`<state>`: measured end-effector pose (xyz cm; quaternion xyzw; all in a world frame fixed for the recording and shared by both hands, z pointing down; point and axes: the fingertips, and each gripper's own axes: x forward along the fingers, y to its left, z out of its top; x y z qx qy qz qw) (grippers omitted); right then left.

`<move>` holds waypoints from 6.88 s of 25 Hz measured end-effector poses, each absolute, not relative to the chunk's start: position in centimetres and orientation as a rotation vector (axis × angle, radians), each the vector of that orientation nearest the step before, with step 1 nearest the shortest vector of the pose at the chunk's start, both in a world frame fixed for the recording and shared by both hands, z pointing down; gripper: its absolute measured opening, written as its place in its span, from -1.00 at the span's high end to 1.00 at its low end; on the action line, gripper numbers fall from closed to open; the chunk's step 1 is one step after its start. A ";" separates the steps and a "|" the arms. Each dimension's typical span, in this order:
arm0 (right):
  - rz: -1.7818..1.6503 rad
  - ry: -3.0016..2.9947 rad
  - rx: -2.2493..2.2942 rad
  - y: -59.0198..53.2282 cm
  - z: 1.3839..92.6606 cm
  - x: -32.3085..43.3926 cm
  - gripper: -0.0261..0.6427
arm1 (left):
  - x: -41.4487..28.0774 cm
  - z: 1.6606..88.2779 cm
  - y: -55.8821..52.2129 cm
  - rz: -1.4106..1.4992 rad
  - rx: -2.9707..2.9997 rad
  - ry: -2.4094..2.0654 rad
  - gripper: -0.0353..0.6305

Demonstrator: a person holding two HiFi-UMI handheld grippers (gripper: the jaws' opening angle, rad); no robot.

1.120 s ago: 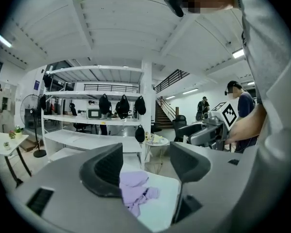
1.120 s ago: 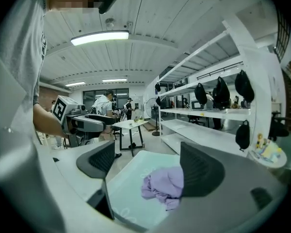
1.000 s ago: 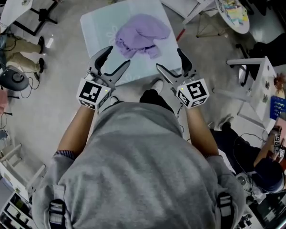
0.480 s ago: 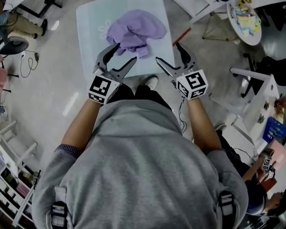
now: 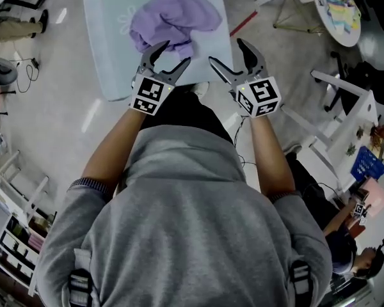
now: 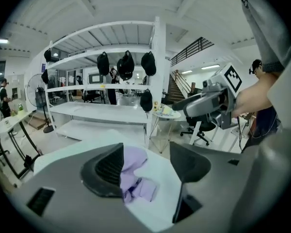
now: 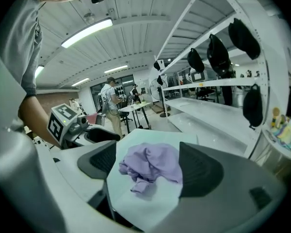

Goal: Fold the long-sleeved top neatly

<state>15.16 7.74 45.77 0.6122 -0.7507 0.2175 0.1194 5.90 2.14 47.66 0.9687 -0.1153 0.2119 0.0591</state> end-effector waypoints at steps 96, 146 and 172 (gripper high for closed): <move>-0.015 -2.036 1.678 -9.6 29.9 14.5 0.76 | -3.2 24.4 -17.9 0.178 3.128 -0.879 0.77; -0.003 -2.204 1.365 -4.3 24.6 6.1 0.73 | -12.1 21.5 -10.9 0.325 3.098 -1.047 0.76; 0.279 -1.985 1.373 -27.6 44.6 12.9 0.74 | -4.8 42.4 -35.3 0.647 2.948 -0.887 0.76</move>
